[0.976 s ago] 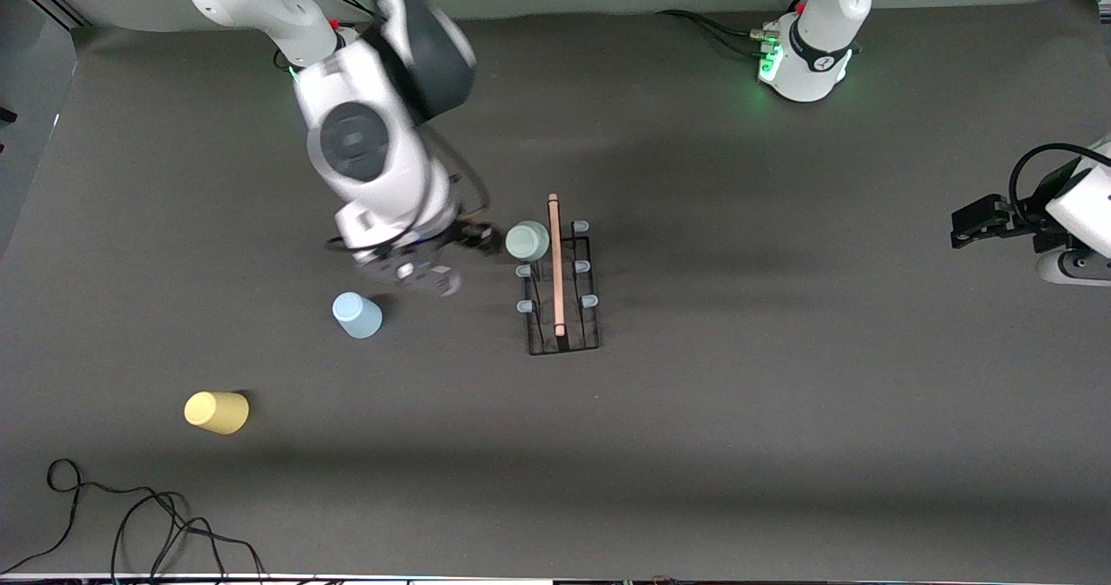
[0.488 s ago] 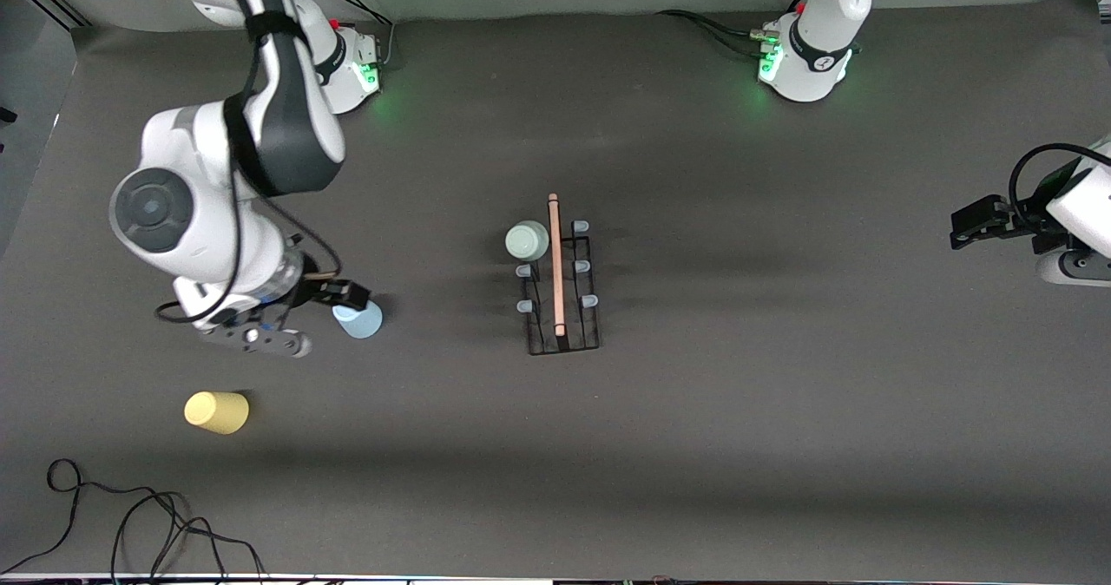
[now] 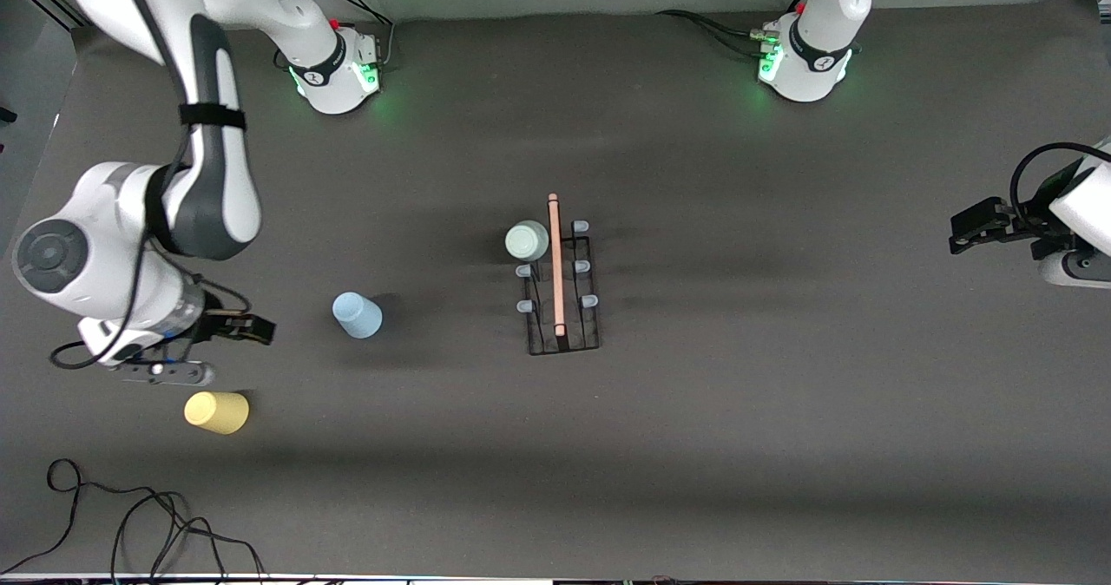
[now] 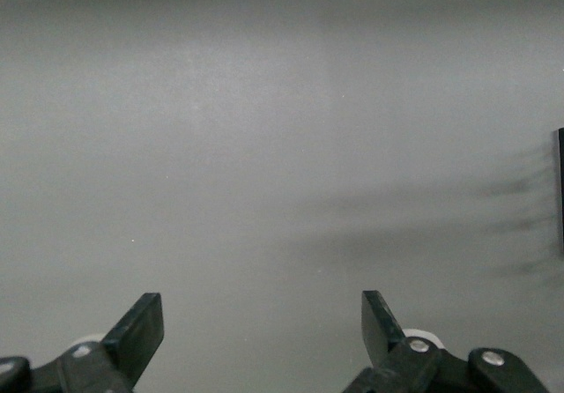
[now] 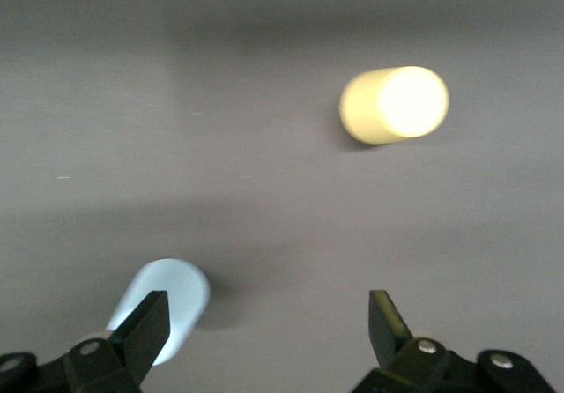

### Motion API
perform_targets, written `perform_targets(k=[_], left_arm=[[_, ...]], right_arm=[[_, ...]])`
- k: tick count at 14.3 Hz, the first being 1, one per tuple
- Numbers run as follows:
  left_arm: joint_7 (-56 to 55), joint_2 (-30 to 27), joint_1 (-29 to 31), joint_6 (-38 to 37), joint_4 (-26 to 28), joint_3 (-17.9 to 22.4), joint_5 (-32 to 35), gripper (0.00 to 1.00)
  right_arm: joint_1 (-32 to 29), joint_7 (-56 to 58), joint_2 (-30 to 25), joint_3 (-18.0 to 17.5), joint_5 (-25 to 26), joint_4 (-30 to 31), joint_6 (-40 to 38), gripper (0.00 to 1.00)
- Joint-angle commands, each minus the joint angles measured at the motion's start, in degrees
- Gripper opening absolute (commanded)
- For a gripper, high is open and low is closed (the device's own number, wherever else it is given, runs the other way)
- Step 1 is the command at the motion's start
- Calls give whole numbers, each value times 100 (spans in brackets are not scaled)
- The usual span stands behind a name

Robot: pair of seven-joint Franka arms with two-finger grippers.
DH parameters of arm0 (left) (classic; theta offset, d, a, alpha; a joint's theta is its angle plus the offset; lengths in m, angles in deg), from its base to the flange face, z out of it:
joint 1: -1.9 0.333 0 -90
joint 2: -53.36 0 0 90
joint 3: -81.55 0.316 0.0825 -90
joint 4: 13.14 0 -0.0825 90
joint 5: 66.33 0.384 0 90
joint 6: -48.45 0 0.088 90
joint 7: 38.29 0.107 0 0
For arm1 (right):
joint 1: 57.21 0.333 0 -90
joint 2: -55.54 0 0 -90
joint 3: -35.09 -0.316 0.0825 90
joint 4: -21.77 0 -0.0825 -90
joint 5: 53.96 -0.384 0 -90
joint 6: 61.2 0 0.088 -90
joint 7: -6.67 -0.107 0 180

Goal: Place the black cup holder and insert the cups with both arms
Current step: 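Move the right gripper back to the yellow cup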

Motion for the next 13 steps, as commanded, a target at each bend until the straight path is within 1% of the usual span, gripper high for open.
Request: perform_targets(k=[1,6,8,10,12,13], left_arm=[[188,-12,5,28,-50,23,-59,100],[188,-3,32,28,-50,32,-59,100],[188,-3,32,28,-50,32,-59,100],[179,-3,32,28,-50,32,-59,100],[179,-3,32,28,-50,32,-59,100],[179,-3,32,28,-50,32,-59,100]], right_arm=[[-383,674,184,-30,-29,-137,102,100],[-1052,1896,939,-56,-573,-787,93,100],[-1464,2423,1221,-231,-932,-1077,84,100],[-2078,2715,1528,-713,-1031,-1603,41,100],[-2834,2734,1670,-1450,-978,-2060,-100,100],[-3090,2725,1775,-1689,-961,-2289,-170,100]])
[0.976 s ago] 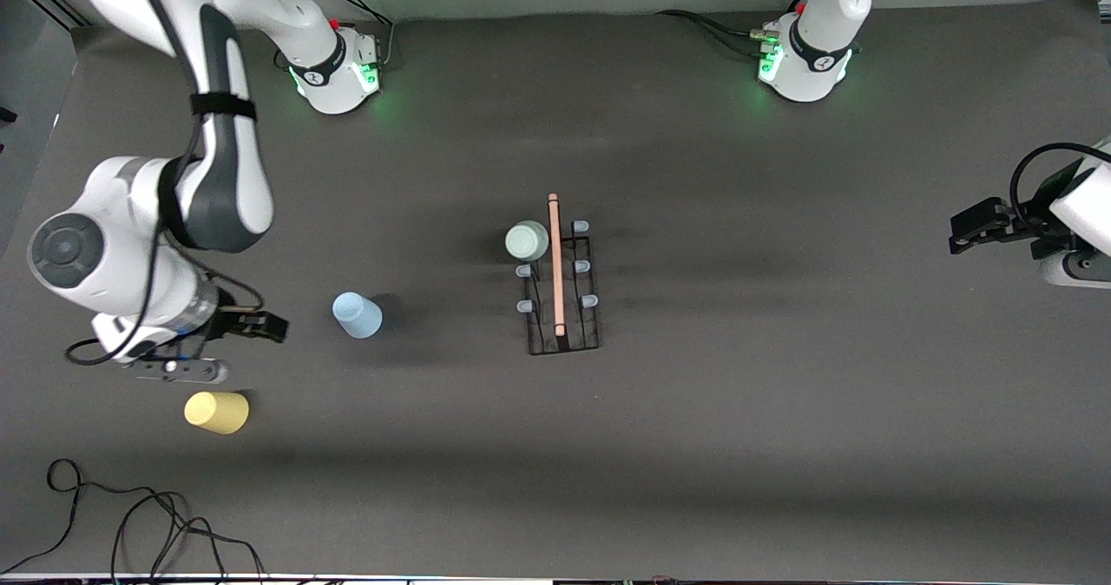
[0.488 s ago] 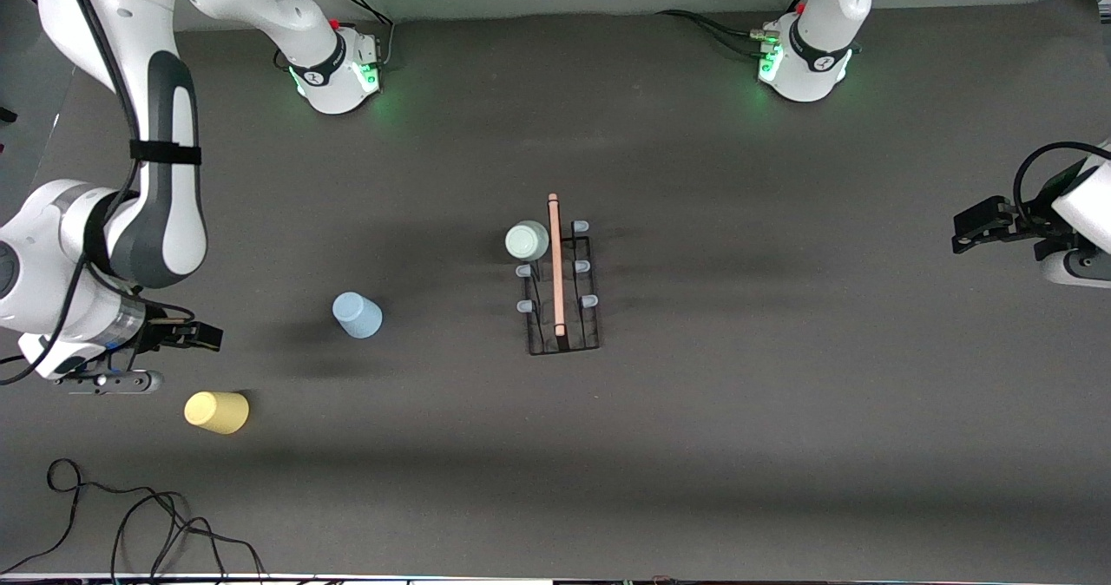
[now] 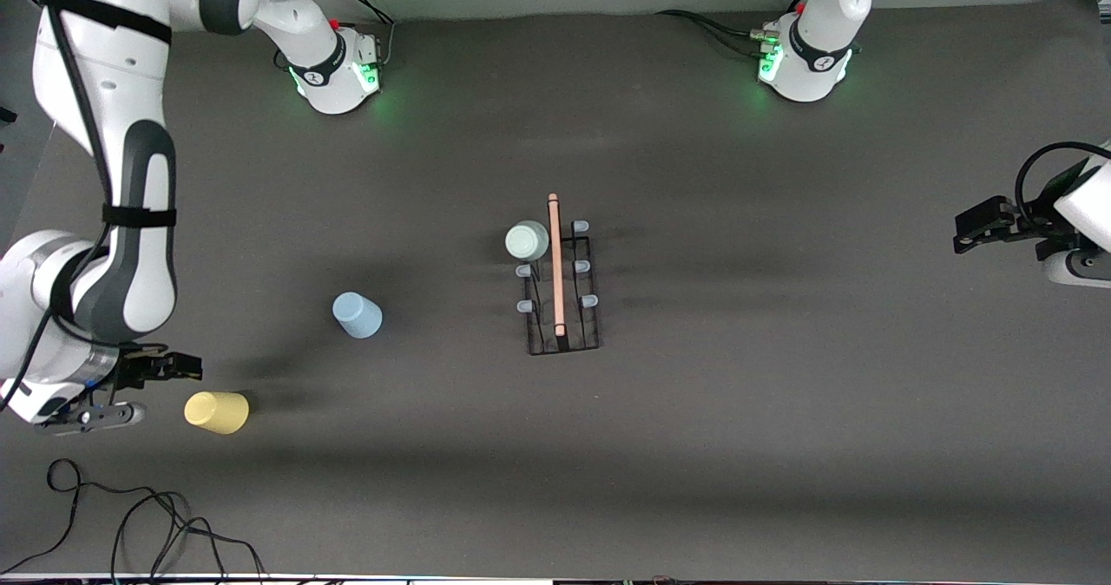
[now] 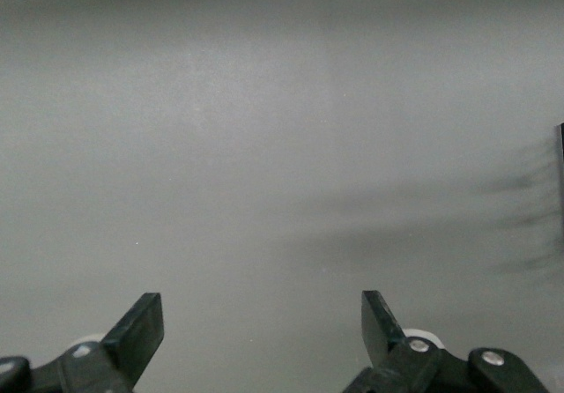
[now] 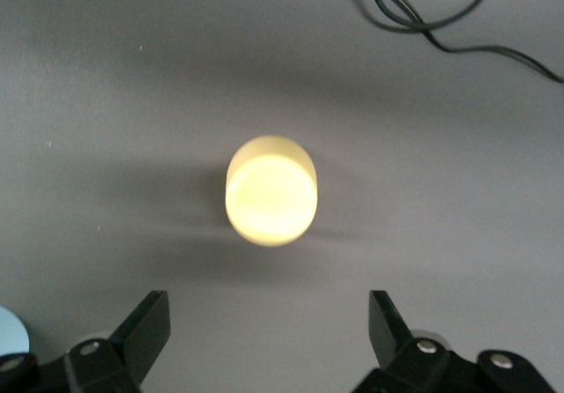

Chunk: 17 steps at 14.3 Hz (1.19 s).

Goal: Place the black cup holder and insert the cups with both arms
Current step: 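Move the right gripper back to the yellow cup, then grasp the yellow cup with the right gripper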

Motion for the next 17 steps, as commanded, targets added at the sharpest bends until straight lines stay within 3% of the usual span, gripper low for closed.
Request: perform_targets(k=[1,5,17], left_arm=[[103,-4,7,24,-51,14,-58,100],[103,5,15,24,-51,14,-58,100],[103,-4,15,7,-42,22,-58,100]], right_arm=[[-641,143,454,-549,-143,-898,-330,100],[-642,-50,894,-585,-204,-1400,-366,100],[-651,20,1325,-611,-301,-1401,-286,100]])
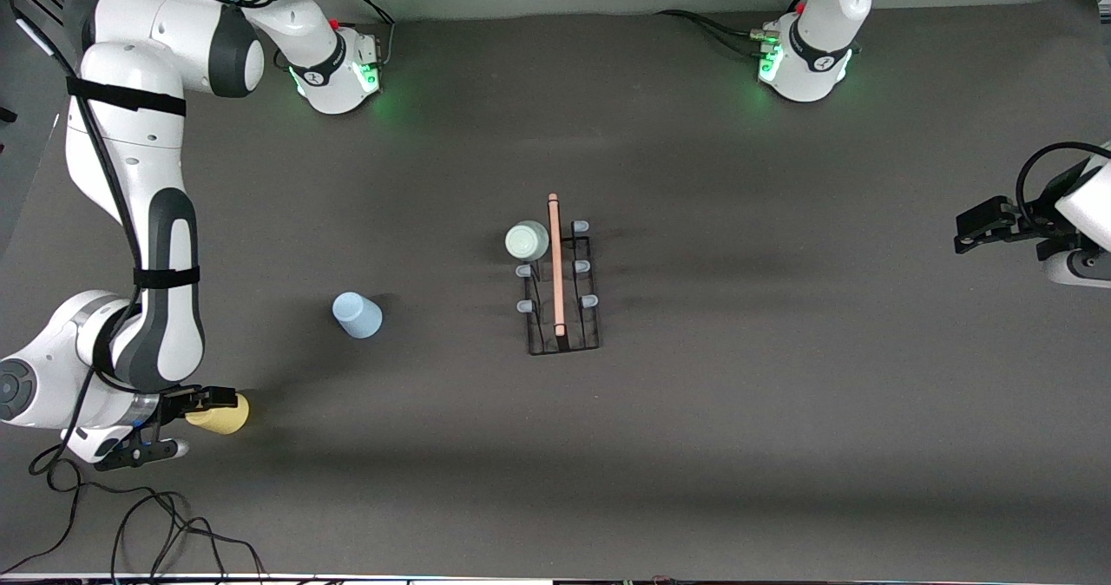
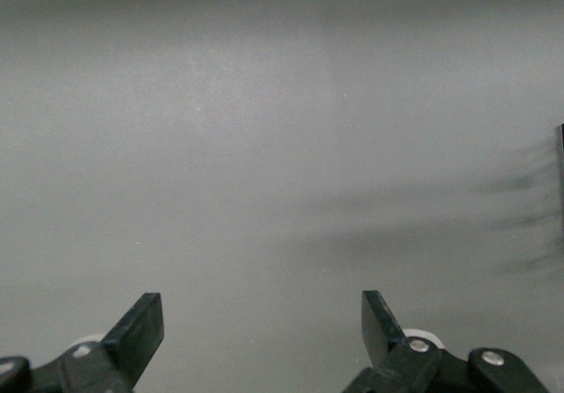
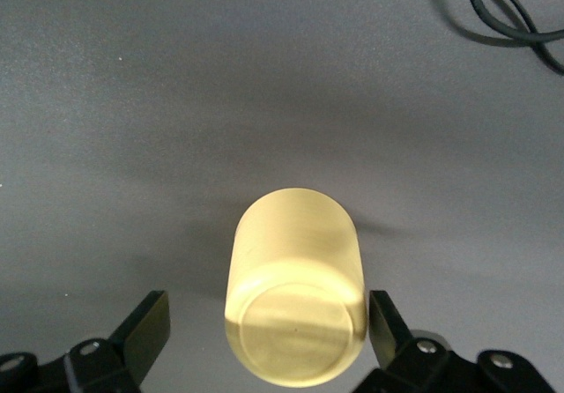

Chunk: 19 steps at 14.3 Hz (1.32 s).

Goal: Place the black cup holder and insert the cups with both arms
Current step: 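Grasp the yellow cup with the right gripper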

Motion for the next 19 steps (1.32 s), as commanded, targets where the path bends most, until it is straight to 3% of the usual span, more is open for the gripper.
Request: perform_targets(k=[1,3,7,9,14,19], left_arm=[[101,-4,10,6,-43,18,-58,100],[101,5,10,15,-43,18,-58,100],[110,-4,10,6,-51,18,-58,100],[110,-4,10,6,-51,18,-58,100],[110,-4,19,-2,-60,18,-58,100],[110,-4,19,-2,-78,36,-58,100]], right_arm=[[-53,26,160,29,-101,-240,-46,100],[-62,70,169,29,-74,-240,51,93],[-53,105,169,38,-39,-258,121,47],[-62,228,169,38,-39,-258,139,33],[131,106,-207,64,118,-249,-79,30],[728,-1025,-1077,91,523,-231,-1352,30]])
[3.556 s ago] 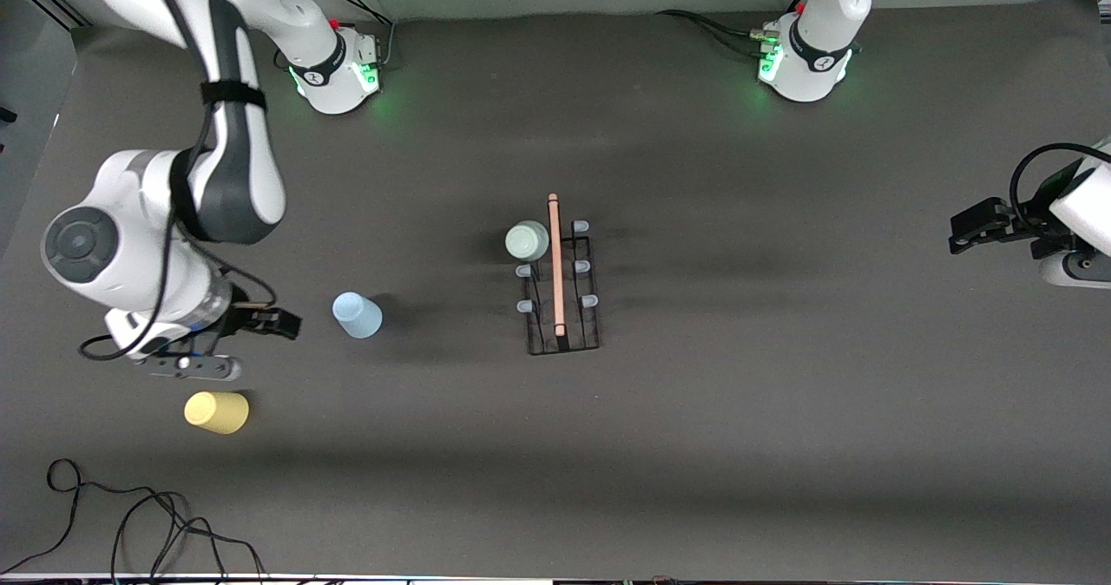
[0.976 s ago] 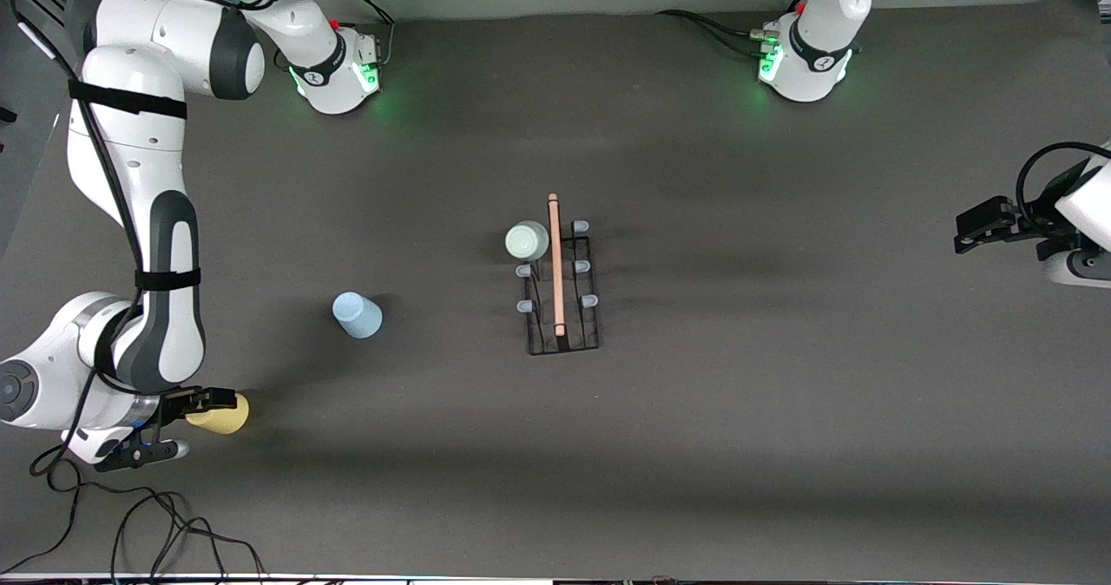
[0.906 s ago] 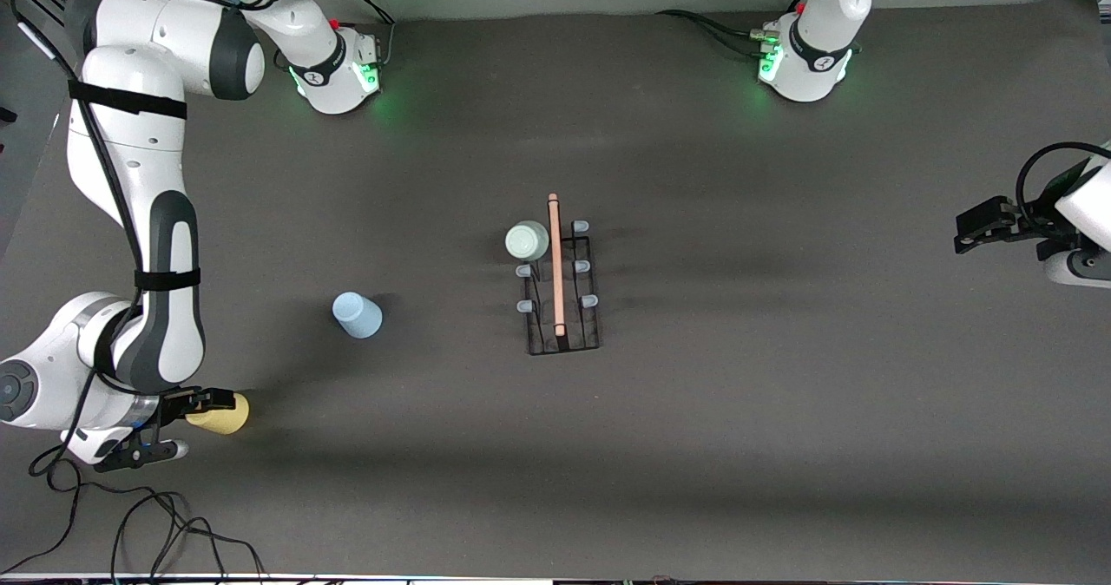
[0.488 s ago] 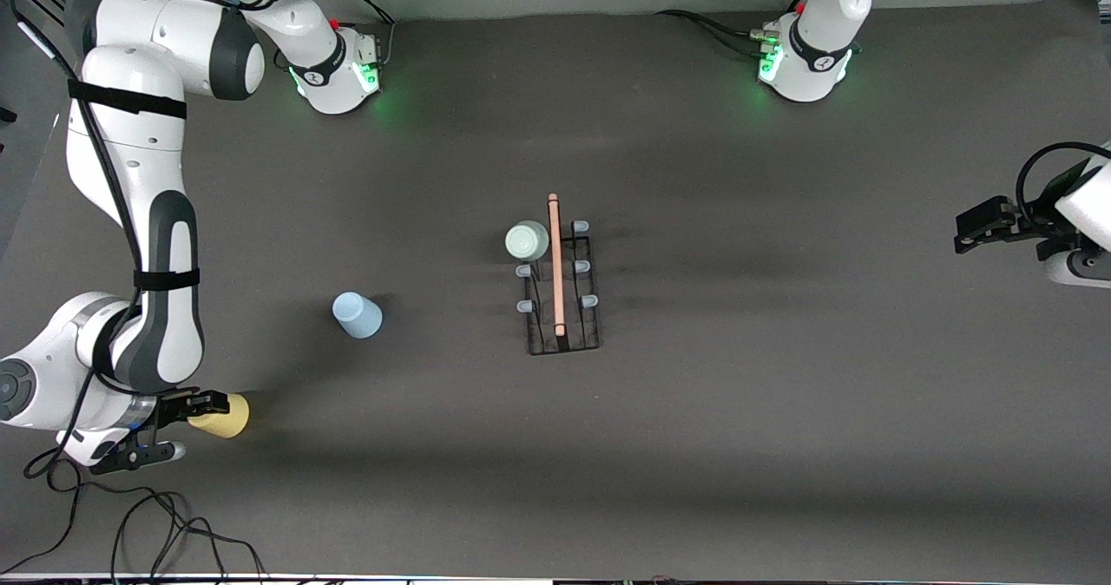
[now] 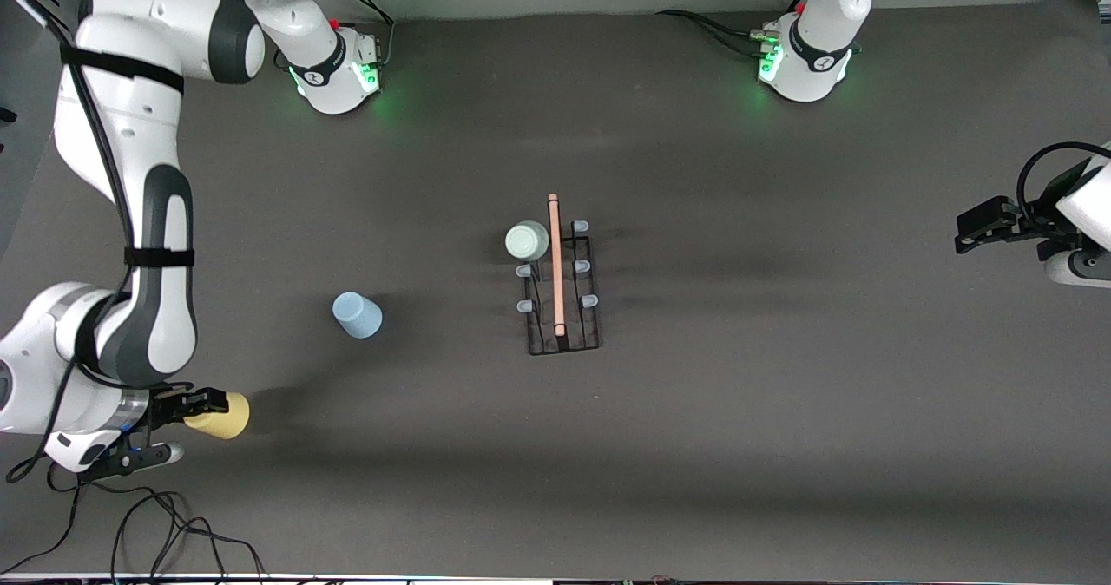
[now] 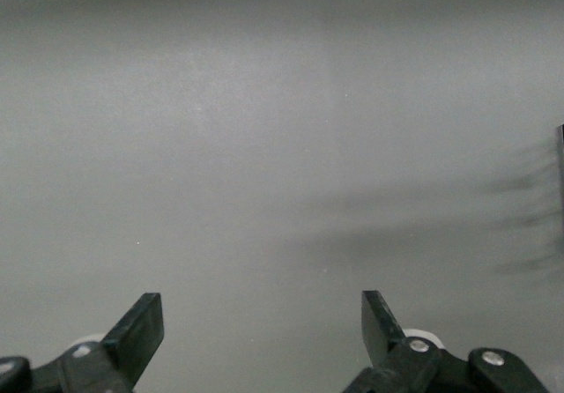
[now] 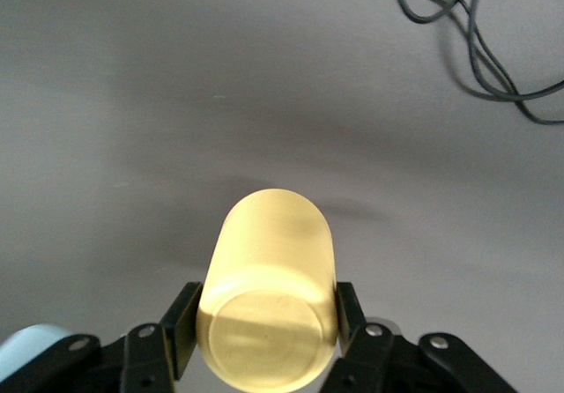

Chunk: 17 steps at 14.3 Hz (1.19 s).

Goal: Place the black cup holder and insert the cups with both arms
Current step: 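Grasp the yellow cup with the right gripper, then carry the yellow cup with the right gripper to the rack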

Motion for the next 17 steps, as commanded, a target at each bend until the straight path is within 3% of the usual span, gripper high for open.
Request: perform_targets(k=[1,5,11,13,17], left_arm=[[106,-4,14,-2,-75,26,-58,100],[106,-4,14,-2,-75,26,-58,100],[114,-4,14,6,-75,35,-58,100],[114,-4,14,6,-66,35,-67,100],[114,5,32,15,-58,26,-67,100]], right_arm=[[516,-930,-616,35,186,148,-690,30],[1403,-2520,-942,17,160,139,-1026,30],[2793,-5350,-926,-27,10,-88,-1018,30],[3057,-5976,-803,-71,-25,-273,-991,30],[3102,-6917,-425,-536,-43,-878,-965,30]])
